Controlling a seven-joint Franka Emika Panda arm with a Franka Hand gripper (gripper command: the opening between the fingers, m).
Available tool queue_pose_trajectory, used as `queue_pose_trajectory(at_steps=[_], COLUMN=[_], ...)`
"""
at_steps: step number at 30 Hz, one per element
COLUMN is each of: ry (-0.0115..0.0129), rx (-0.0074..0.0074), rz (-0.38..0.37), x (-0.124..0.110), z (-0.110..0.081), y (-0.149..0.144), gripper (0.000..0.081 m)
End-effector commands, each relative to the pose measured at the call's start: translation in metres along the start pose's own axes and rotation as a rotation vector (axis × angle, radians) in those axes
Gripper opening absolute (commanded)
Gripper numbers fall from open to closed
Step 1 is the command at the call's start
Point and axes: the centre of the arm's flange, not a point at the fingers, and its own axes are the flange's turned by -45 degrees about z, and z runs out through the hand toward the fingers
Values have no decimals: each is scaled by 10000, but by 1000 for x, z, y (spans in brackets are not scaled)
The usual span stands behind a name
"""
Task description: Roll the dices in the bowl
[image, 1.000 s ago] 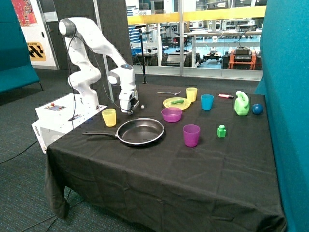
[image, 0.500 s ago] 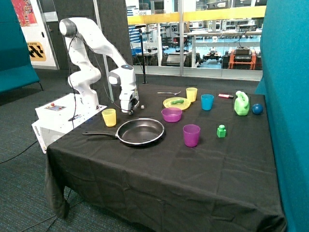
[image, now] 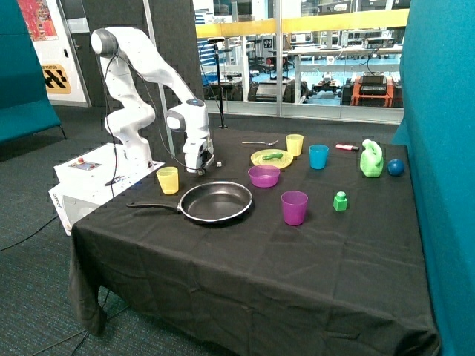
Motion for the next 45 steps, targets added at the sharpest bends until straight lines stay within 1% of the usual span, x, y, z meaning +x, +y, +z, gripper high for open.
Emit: queue_pose_trajectory(at_steps=[1,6,8,14,19,25,28,31,33,35,39,42,45], ry=[-37,-37,-37,-36,-36,-36,-36,-36,-36,-36,-36,-36,-36], rx=[11,11,11,11,11,12,12,12,12,12,12,12,12], rz=[-41,-24,-98,-258,-358,-567,-684,-781,-781,-901,-903,-832,-590], x=[-6,-6,-4,7,24,69,97,113,116,130,147,161,184], z=[-2,-3,-7,-24,-43,-64,-74,-80,-81,-85,-89,-92,-95], y=[2,0,-1,-2,-3,-8,-12,-16,-17,-21,-24,-24,-19], gripper=[0,0,0,0,0,0,0,0,0,0,0,0,0])
